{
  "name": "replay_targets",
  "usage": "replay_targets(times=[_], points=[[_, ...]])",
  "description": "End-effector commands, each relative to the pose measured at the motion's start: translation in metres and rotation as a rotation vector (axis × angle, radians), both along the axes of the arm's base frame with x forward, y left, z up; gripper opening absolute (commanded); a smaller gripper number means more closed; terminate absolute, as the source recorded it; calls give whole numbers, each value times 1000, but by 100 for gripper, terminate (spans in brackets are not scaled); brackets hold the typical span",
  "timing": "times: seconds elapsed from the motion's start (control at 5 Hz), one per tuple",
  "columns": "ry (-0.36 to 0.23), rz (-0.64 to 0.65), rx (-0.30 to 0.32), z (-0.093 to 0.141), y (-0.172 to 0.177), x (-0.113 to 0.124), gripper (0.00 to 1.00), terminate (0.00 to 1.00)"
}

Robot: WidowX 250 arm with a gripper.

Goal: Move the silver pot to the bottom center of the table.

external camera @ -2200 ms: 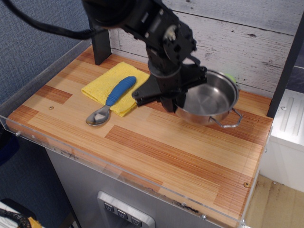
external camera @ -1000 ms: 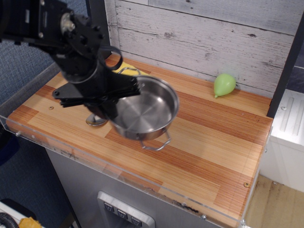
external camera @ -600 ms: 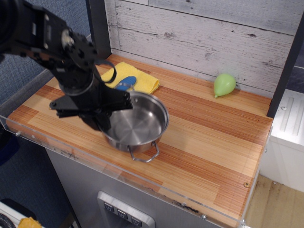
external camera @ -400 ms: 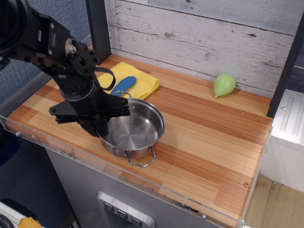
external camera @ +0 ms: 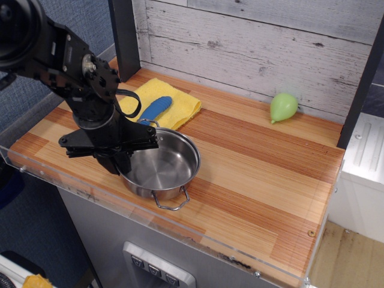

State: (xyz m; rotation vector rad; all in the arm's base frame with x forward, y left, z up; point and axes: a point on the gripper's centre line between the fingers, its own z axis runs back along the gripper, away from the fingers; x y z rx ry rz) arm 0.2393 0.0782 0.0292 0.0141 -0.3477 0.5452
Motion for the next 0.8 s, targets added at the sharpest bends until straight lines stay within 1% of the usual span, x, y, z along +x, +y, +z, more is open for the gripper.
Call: replay_targets(times=[0.0, 0.4, 0.6], points=[[6, -4, -31, 6, -1, 7, 100, 0], [11, -6, -25, 9, -1, 8, 100, 0], [-29, -70, -79, 25, -7, 17, 100, 0]])
